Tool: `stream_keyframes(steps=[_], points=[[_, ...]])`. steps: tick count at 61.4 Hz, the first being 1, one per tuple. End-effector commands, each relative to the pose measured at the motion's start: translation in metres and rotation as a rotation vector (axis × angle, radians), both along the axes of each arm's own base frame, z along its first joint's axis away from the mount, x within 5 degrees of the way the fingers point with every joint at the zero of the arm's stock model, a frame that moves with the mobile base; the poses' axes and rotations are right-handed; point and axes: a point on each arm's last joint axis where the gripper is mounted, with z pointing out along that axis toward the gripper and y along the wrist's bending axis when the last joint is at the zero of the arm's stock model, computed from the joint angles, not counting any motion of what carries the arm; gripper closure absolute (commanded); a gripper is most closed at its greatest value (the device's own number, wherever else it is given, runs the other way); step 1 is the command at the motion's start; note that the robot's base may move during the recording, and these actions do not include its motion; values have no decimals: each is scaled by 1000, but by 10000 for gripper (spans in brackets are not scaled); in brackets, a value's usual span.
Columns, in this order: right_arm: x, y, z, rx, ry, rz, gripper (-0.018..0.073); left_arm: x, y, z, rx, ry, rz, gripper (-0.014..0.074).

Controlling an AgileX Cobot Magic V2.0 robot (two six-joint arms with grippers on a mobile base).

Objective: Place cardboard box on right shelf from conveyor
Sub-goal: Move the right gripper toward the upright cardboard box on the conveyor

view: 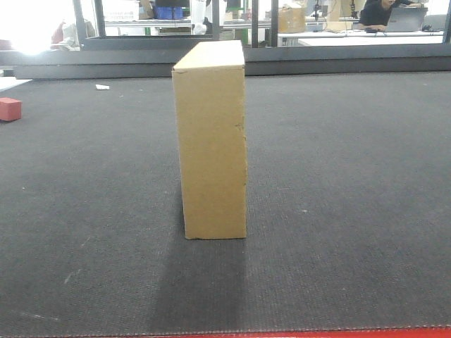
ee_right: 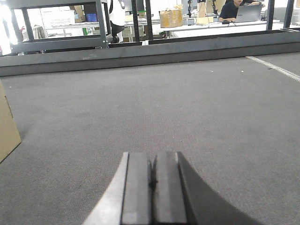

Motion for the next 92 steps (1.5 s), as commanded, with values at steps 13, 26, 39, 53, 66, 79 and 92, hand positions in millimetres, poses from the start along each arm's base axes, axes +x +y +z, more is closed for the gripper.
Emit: stream_keyframes(steps=[13, 26, 39, 53, 66, 79, 92], points=[[-3, -1, 11, -13, -113, -10, 493, -1, 1, 5, -7, -92, 8, 713], [-3, -1, 11, -13, -113, -10, 493, -1, 1, 5, -7, -92, 8, 713], [-3, -1, 11, -13, -113, -10, 493, -1, 1, 5, -7, -92, 8, 712], [-3, -1, 14, -15, -145, -11, 493, -1, 1, 5, -7, -92, 8, 712], [-10, 0, 45, -21, -238, -12, 493, -1, 1, 5, -7, -92, 8, 713], [-11, 1, 109, -19, -204, 4, 435, -1, 1, 5, -7, -92, 8, 713], [33, 9, 157, -10, -106, 112, 84, -1, 1, 5, -7, -92, 8, 713]])
